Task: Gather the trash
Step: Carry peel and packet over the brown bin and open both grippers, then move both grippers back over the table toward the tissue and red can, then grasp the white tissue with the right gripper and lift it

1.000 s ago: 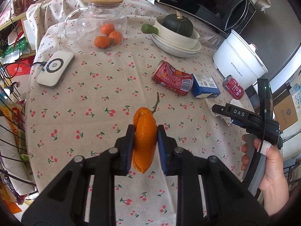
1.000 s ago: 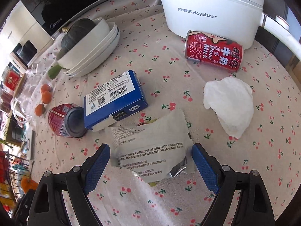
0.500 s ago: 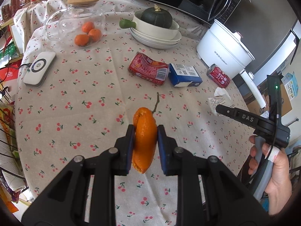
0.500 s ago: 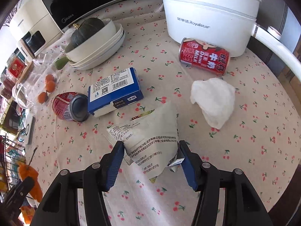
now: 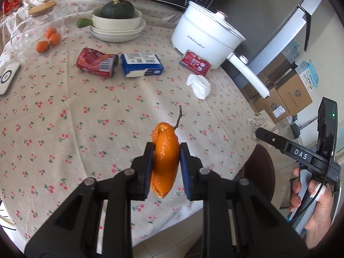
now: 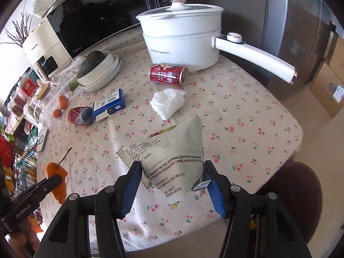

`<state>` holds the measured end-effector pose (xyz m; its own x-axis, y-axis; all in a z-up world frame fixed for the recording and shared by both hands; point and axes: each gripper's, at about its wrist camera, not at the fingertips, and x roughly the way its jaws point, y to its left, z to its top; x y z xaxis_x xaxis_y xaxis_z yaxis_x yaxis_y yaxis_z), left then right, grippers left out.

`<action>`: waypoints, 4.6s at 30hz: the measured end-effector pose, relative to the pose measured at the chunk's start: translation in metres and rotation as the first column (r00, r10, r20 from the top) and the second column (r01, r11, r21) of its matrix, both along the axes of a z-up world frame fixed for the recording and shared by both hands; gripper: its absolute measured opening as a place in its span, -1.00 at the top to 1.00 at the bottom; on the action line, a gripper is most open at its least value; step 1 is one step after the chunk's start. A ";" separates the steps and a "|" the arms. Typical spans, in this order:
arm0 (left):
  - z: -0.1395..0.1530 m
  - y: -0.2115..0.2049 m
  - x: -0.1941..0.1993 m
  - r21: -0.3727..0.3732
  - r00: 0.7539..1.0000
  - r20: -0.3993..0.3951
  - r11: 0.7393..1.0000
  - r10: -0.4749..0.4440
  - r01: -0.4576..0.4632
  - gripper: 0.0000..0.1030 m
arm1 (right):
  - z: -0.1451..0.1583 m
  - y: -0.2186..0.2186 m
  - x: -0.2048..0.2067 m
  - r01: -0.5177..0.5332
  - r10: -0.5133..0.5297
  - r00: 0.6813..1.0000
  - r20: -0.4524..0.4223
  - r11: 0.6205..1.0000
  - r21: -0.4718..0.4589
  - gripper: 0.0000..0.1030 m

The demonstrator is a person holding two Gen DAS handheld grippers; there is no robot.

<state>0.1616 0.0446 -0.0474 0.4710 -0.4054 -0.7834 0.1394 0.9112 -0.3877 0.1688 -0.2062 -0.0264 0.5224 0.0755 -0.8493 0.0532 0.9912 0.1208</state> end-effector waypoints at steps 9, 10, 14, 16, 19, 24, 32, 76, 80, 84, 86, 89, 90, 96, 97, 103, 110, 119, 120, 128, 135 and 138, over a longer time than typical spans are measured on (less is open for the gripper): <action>0.006 -0.063 -0.020 0.042 0.992 0.037 0.992 -0.123 0.121 0.50 | -0.004 -0.056 -0.057 0.087 -0.087 0.996 -0.001 0.996 0.033 -0.16; 0.006 -0.069 -0.020 0.046 0.991 0.037 0.991 -0.131 0.129 0.50 | -0.006 -0.062 -0.062 0.095 -0.095 0.995 -0.003 0.995 0.036 -0.16; 0.003 -0.092 -0.018 0.054 0.987 0.036 0.986 -0.158 0.156 0.50 | -0.015 -0.088 -0.077 0.131 -0.130 0.991 -0.022 0.990 0.046 -0.16; 0.002 -0.106 -0.017 0.061 0.984 0.037 0.983 -0.175 0.172 0.50 | -0.016 -0.099 -0.083 0.140 -0.138 0.990 -0.032 0.988 0.063 -0.16; -0.001 -0.128 -0.018 0.070 0.978 0.037 0.977 -0.206 0.203 0.50 | -0.017 -0.109 -0.093 0.133 -0.131 0.991 -0.038 0.990 0.036 -0.16; -0.011 -0.172 -0.024 0.085 0.963 0.028 0.961 -0.267 0.264 0.50 | -0.020 -0.132 -0.111 0.135 -0.135 0.989 -0.056 0.991 0.003 -0.16; -0.026 -0.238 -0.043 0.058 0.921 0.018 0.920 -0.388 0.387 0.50 | -0.029 -0.183 -0.140 0.203 -0.205 0.976 -0.077 0.979 -0.027 -0.16; -0.027 -0.201 -0.033 0.234 0.946 0.094 0.930 -0.311 0.283 -0.99 | -0.032 -0.198 -0.149 0.229 -0.237 0.969 -0.074 0.969 -0.093 -0.73; -0.025 -0.182 -0.028 0.237 0.959 0.087 0.941 -0.269 0.243 -0.99 | -0.030 -0.186 -0.143 0.211 -0.217 0.973 -0.072 0.974 -0.085 -0.74; -0.022 -0.159 -0.022 0.228 0.973 0.075 0.954 -0.217 0.195 -0.99 | -0.030 -0.171 -0.133 0.189 -0.195 0.978 -0.071 0.978 -0.092 -0.75; -0.020 -0.147 -0.020 0.217 0.978 0.072 0.960 -0.196 0.176 -0.99 | -0.031 -0.163 -0.128 0.179 -0.186 0.979 -0.079 0.979 -0.097 -0.75; -0.017 -0.130 -0.017 0.216 0.983 0.074 0.965 -0.168 0.149 -0.99 | -0.032 -0.151 -0.121 0.161 -0.170 0.982 -0.084 0.982 -0.099 -0.75; -0.017 -0.125 -0.016 0.217 0.985 0.074 0.966 -0.159 0.139 -0.99 | -0.032 -0.146 -0.119 0.155 -0.164 0.983 -0.084 0.983 -0.099 -0.75; -0.014 -0.086 -0.012 0.216 0.993 0.068 0.973 -0.096 0.079 -0.99 | -0.029 -0.117 -0.105 0.119 -0.126 0.989 -0.078 0.989 -0.085 -0.75; -0.014 -0.079 -0.012 0.217 0.994 0.068 0.974 -0.085 0.069 -0.99 | -0.029 -0.112 -0.103 0.111 -0.117 0.990 -0.075 0.990 -0.084 -0.75; -0.015 -0.035 -0.012 0.219 0.997 0.059 0.975 -0.041 0.028 -0.99 | -0.026 -0.078 -0.091 0.052 -0.058 0.996 -0.065 0.994 -0.098 -0.76; -0.013 0.023 -0.013 0.239 0.997 0.052 0.969 0.048 -0.059 -0.99 | -0.031 -0.031 -0.063 -0.041 0.034 0.996 -0.081 0.995 -0.088 -0.78; -0.013 0.088 -0.005 0.299 0.987 0.079 0.942 0.137 -0.154 -0.99 | -0.043 0.020 0.004 -0.085 0.077 0.993 -0.092 0.994 -0.075 -0.78; -0.014 0.093 -0.004 0.313 0.987 0.083 0.937 0.138 -0.157 -0.99 | -0.045 0.025 0.012 -0.091 0.084 0.993 -0.086 0.993 -0.080 -0.78; -0.028 0.128 0.013 0.277 0.977 0.043 0.937 0.210 -0.214 -0.99 | -0.064 0.043 0.081 -0.093 0.087 0.995 -0.058 0.990 -0.102 -0.78; -0.032 0.128 0.022 0.291 0.977 0.035 0.933 0.212 -0.213 -0.99 | -0.073 0.044 0.140 -0.066 0.063 0.998 -0.029 0.990 -0.126 -0.78; -0.036 0.132 0.025 0.298 0.976 0.027 0.930 0.217 -0.215 -0.99 | -0.080 0.042 0.155 -0.057 0.053 0.998 -0.032 0.992 -0.114 -0.78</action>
<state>0.1865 0.1768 -0.0836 0.5158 -0.0423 -0.8557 -0.0753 0.9927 -0.0945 0.3233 -0.1640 -0.1065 0.4951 0.0043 -0.8688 -0.0001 1.0000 0.0049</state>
